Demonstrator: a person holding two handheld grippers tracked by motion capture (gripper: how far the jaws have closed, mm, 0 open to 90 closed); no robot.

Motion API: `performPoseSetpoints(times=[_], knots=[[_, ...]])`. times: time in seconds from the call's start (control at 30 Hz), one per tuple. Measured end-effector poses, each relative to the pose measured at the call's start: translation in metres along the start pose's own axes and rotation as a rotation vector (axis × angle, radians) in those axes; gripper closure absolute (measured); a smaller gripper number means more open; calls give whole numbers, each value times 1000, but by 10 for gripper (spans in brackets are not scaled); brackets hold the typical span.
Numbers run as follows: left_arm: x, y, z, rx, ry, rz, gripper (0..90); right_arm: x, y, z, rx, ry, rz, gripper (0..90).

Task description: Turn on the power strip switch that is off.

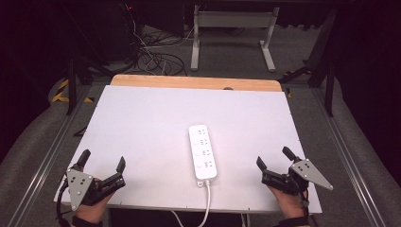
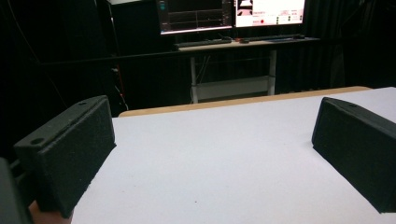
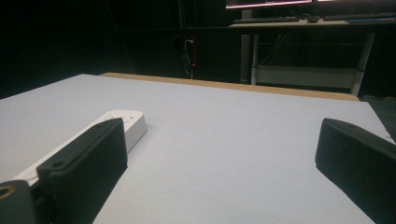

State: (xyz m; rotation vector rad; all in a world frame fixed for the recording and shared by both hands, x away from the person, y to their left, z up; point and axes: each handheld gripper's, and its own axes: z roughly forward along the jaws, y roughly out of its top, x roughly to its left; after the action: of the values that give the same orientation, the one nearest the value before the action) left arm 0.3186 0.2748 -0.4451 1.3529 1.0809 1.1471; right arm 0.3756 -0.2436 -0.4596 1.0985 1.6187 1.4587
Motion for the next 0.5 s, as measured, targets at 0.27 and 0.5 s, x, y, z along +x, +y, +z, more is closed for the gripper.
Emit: performPoseSetpoints(times=[0.27,0.5], knots=[[1,0,-1,-4,2,0,0,2,1,1,5,6,4,29],[1,0,-1,0,0,2,0,-1,1,3,22,-15,61,33]])
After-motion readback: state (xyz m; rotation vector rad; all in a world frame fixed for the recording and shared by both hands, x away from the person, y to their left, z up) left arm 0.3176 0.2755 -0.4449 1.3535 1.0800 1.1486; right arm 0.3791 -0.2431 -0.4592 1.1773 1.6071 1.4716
